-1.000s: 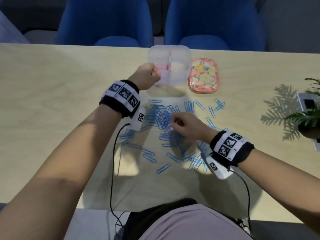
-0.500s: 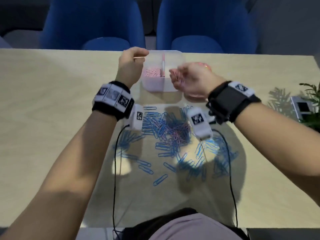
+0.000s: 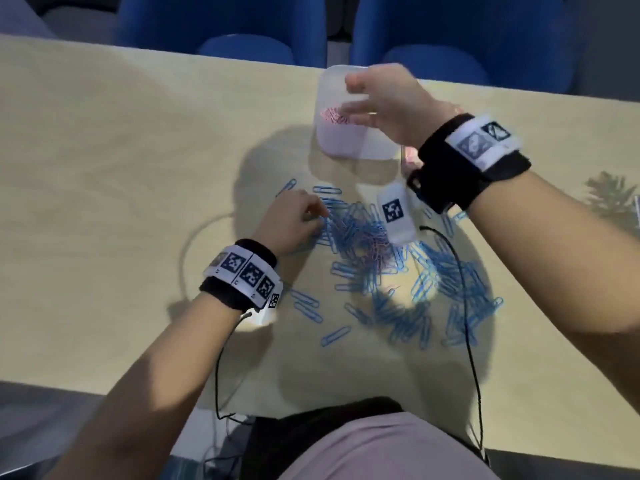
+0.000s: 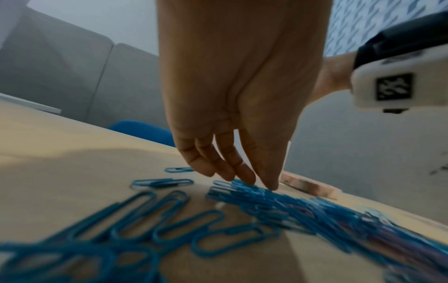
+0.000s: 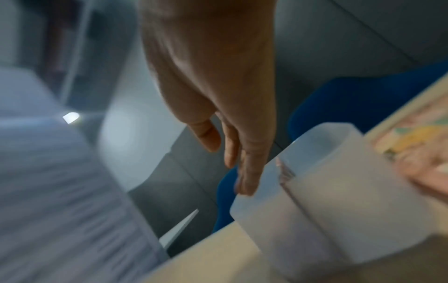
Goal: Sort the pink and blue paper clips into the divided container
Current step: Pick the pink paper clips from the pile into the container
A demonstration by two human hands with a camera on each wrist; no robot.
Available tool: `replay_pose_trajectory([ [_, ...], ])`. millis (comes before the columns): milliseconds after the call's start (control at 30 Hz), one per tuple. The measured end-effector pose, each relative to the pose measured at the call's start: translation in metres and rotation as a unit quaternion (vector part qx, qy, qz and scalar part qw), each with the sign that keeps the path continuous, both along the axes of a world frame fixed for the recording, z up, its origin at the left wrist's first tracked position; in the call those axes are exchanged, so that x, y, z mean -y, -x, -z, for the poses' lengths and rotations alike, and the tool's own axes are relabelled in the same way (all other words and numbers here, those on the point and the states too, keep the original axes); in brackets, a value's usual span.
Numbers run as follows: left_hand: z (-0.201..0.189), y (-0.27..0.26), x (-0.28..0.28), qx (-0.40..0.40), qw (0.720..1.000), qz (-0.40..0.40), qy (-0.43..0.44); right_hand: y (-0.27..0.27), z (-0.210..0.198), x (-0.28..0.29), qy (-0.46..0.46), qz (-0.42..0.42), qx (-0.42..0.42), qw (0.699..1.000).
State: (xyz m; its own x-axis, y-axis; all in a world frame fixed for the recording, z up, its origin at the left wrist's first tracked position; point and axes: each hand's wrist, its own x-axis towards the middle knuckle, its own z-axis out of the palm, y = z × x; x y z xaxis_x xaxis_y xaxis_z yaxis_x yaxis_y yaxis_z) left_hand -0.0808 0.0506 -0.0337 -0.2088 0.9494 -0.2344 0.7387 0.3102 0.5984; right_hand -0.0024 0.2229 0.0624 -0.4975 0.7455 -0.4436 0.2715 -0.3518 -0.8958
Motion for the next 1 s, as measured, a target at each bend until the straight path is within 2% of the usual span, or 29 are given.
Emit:
replay_pose_trajectory([
  [67,0.003,-0.004,0.001,-0.029,0.999,0.04,0.021,-0.025,0.014,0.03,-0.13,-0.079,0.061,0.986],
  [100,0.004,-0.006,0.003,-0.038,0.998,0.05,0.027,-0.039,0.028,0.041,-0.195,-0.143,0.111,0.964],
  [200,0.004,-0.006,0.009,-0.061,0.996,0.065,0.024,-0.076,0.068,0.074,-0.329,-0.329,0.243,0.851],
  [233,0.003,-0.005,0.011,-0.07,0.995,0.07,0.024,-0.086,0.078,0.083,-0.347,-0.366,0.263,0.822],
  [300,0.001,-0.002,0.015,-0.091,0.992,0.073,0.041,-0.102,0.089,0.095,-0.375,-0.364,0.282,0.804],
  [400,-0.002,0.0,0.017,-0.124,0.986,0.088,0.061,-0.12,0.093,0.104,-0.41,-0.32,0.298,0.8],
  [467,-0.003,-0.005,0.014,-0.118,0.988,0.095,0.037,-0.125,0.093,0.104,-0.417,-0.299,0.323,0.795],
  [600,-0.002,-0.017,0.0,-0.122,0.989,0.078,-0.012,-0.115,0.089,0.093,-0.42,-0.243,0.319,0.814],
  [767,0.002,-0.015,-0.01,-0.105,0.992,0.068,0.014,-0.087,0.091,0.091,-0.402,-0.252,0.327,0.817],
  [833,0.003,-0.012,-0.009,-0.093,0.993,0.073,0.023,-0.082,0.096,0.089,-0.367,-0.245,0.329,0.835],
  [900,0.004,-0.007,-0.006,-0.082,0.995,0.061,0.02,-0.083,0.098,0.083,-0.313,-0.226,0.312,0.868],
  [1000,0.004,-0.001,-0.001,-0.006,1.0,0.01,-0.001,-0.096,0.096,0.07,-0.259,-0.146,0.28,0.913],
])
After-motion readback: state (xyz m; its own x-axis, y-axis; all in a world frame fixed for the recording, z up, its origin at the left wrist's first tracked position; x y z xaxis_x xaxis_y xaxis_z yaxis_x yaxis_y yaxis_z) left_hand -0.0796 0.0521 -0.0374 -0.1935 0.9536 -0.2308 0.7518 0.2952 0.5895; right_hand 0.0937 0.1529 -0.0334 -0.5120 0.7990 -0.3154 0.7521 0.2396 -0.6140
